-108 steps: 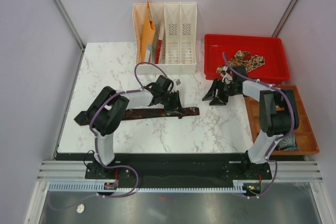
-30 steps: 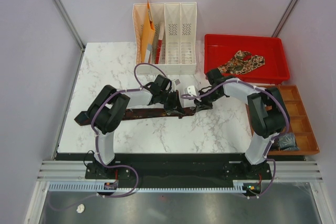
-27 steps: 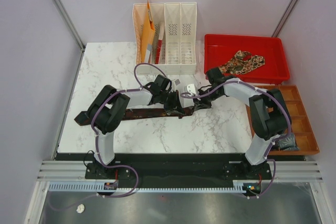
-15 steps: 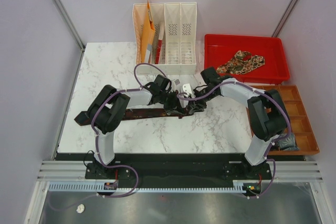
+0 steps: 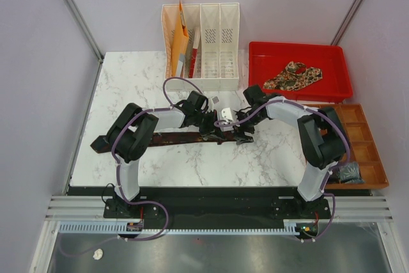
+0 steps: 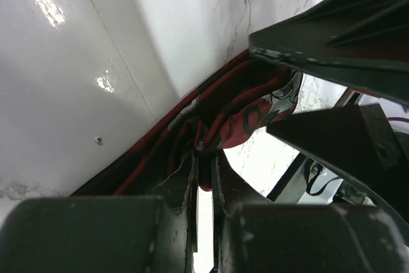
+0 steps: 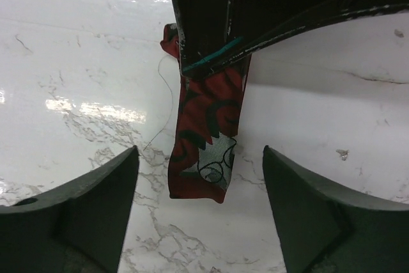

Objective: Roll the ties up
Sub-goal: Roll the tie at the center of the board.

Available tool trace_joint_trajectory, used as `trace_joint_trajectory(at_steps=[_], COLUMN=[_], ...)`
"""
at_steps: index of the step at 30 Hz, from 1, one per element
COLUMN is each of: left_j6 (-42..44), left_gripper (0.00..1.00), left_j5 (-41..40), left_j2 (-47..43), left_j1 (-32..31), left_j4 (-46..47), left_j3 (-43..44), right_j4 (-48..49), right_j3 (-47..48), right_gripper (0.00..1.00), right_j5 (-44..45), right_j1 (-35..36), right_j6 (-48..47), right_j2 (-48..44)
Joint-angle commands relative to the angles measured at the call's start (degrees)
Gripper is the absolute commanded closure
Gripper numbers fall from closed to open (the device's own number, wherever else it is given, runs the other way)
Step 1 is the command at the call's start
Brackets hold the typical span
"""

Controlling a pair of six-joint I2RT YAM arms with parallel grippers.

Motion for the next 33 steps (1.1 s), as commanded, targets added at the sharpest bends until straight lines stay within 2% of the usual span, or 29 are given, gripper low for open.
trace_joint_trajectory(at_steps=[1,2,3,5,10,18,29,31,33], left_j6=[1.68,1.76,1.68,1.76,1.68,1.68,1.76,1.59,1.59], left_gripper=[0.97,0.97,0.97,0.97,0.97,0.97,0.97,0.97,0.97], left_j5=[-4.77,-4.86,-4.86,-4.86,-4.68,-4.42,-4.15,-3.89,-3.98], left_j2=[3.07,3.07,2.99,2.99,3.25,3.77,4.3,4.48,4.39], left_j1=[0.0,0.09,0.09,0.18,0.18,0.27,0.27,0.27,0.36], left_j4=[-3.75,-3.75,-3.66,-3.66,-3.75,-3.75,-4.1,-4.1,-4.19], left_j3=[-1.6,-1.6,-1.69,-1.69,-1.52,-1.17,-0.46,-0.46,-0.37], right_j4=[2.18,2.27,2.45,3.06,3.07,3.42,3.94,4.65,4.91], right_j3=[-0.89,-0.63,-0.46,-0.19,0.51,4.91,6.58,6.23,6.4], right_gripper=[0.23,0.27,0.36,0.44,0.55,0.54,0.49,0.51,0.48], right_j5=[2.75,3.19,4.15,5.39,4.61,-6.47,-9.11,-7.89,-5.43], right_j1=[0.09,0.18,0.27,0.18,0.01,0.79,4.31,4.93,4.93], right_j6=[-1.46,-0.93,-0.49,0.04,1.44,7.6,8.65,8.65,9.26], right_j2=[2.4,2.75,2.93,3.54,2.5,-0.94,2.4,3.28,4.16])
